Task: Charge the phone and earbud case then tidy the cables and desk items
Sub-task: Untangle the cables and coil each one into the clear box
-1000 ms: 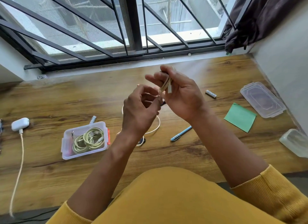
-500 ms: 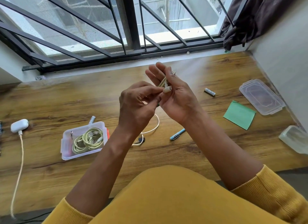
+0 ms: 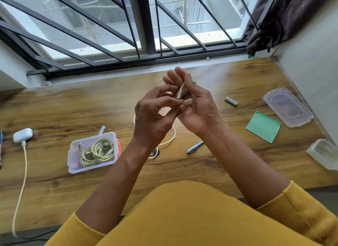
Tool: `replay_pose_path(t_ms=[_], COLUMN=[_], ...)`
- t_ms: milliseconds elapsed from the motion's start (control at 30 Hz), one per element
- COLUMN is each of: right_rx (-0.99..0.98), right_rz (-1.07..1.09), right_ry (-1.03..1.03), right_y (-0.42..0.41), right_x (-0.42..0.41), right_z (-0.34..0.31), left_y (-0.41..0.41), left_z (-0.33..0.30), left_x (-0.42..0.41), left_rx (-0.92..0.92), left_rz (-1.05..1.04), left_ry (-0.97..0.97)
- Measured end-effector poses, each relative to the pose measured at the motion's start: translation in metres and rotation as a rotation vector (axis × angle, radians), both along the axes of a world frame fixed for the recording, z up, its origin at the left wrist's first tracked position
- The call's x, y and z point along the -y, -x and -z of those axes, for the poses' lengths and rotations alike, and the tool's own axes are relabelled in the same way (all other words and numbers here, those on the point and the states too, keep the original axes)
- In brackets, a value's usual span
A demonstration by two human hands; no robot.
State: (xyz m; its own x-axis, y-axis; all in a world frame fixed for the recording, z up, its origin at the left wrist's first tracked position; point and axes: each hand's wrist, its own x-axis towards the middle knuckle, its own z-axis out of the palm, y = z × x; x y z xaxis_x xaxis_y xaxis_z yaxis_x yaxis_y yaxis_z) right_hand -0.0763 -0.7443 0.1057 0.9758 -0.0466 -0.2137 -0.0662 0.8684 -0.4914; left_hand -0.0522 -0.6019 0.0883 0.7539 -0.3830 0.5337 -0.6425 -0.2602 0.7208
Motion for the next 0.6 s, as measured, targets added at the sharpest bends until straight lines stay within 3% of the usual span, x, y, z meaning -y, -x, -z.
replay_pose_path(t_ms=[200,367,600], right_rx=[0.008,0.021,-0.013], right_rz=[0.003,0.001,-0.016], right_ry=[-0.031,-0.069,-0.027], right_y=[0.001,0.002,0.001], right_x=[-0.002,-0.008,-0.008], right_z=[0.002,0.005,0.002], left_y=[0.005,-0.001,-0.005], left_z=[-0.002,-0.010,-0.009], left_x=[0.007,0.009,0.009], left_rx=[-0.063,-0.125,-0.016], left_rz=[-0.157,-0.204,-0.117], left_ry=[0.163,0.108,-0.035])
